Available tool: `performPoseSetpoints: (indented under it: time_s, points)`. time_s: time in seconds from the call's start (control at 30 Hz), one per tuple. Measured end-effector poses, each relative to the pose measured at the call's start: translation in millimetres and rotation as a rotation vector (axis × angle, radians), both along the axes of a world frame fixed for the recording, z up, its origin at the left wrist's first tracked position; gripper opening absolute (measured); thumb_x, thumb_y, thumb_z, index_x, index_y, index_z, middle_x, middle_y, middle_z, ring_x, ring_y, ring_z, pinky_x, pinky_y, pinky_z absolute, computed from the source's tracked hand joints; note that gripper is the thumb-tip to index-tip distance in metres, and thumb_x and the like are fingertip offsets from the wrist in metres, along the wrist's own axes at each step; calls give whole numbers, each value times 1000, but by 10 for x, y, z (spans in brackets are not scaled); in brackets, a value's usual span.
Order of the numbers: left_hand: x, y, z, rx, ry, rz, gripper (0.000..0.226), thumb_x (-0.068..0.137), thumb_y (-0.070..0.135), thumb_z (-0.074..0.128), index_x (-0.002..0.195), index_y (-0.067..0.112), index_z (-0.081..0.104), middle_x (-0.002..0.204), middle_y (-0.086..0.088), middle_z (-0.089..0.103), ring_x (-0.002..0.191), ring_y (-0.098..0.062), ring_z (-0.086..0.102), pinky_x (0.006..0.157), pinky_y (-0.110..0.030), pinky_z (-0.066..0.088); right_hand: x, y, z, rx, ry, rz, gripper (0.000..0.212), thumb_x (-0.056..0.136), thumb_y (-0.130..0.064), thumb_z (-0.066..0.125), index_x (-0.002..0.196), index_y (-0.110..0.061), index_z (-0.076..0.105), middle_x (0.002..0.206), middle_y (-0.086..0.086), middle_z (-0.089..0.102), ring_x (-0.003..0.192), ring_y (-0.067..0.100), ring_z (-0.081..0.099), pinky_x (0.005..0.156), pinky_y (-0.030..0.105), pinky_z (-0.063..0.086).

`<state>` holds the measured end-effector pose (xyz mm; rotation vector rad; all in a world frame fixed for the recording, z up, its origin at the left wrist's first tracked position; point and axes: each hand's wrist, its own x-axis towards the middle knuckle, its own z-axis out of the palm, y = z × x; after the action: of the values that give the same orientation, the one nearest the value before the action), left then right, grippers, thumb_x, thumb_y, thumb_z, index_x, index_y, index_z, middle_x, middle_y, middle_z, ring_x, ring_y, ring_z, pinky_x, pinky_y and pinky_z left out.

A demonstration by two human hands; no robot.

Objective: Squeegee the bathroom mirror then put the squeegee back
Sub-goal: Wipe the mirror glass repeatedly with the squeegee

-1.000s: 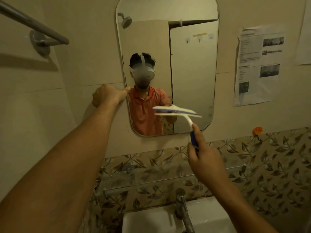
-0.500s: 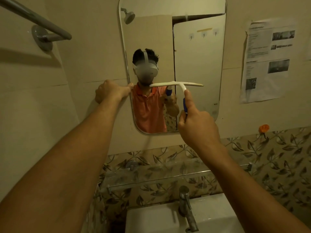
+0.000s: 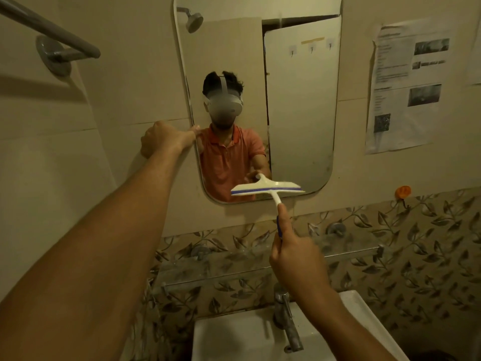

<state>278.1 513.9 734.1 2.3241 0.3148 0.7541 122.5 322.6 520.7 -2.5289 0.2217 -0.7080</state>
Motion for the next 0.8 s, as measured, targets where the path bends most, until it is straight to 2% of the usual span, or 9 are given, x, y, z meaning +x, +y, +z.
performPoseSetpoints:
  time_s: [0.1,0.17,0.27,0.37,0.53,0.67,0.8]
  points:
    - [25,19,1,-8,6,-3,86,70,79,68,121,10,63,119,-12,67,108,-35,63,80,-41,52,-32,-90,-127,33,121,5,72,105,-29,35,159,-38,-12,69,-1,58,57,15,54,53,34,48]
    - [33,16,-6,-11,10,-3,87,71,79,68,122,9,63,121,-13,66,109,-35,62,80,-40,51,-84,-152,-100,70,136,12,70,105,-30,35,159,-39,-9,69,-1,58,57,16,56,55,36,52]
    - [46,17,6,-5,15,7,87,71,79,68,124,10,62,122,-13,65,111,-35,62,82,-41,51,-145,-227,239,96,10,51,72,105,-29,40,158,-42,-7,65,0,59,55,17,57,54,39,57]
    - [47,16,6,-4,10,6,85,70,80,68,118,10,64,118,-13,67,108,-36,63,84,-42,54,-117,-360,784,96,-161,44,69,106,-26,41,158,-43,-1,65,4,58,52,17,56,48,32,52]
    - [58,28,-5,-4,6,6,88,68,81,68,121,11,64,121,-13,66,110,-36,62,88,-44,54,-33,-536,1394,57,-250,19,61,106,-29,40,159,-37,9,74,6,60,63,24,62,59,44,58]
    - [65,34,-7,7,1,2,87,69,80,68,121,10,64,119,-13,67,108,-36,63,82,-41,54,-1,-563,1422,-7,-218,17,63,106,-27,40,159,-36,7,73,5,58,61,22,59,54,38,53]
    - [63,39,4,25,8,2,89,70,80,67,123,9,63,120,-14,66,108,-36,63,82,-41,54,8,-489,1069,-30,-165,2,70,105,-27,42,158,-40,-1,67,4,58,55,21,59,49,38,56]
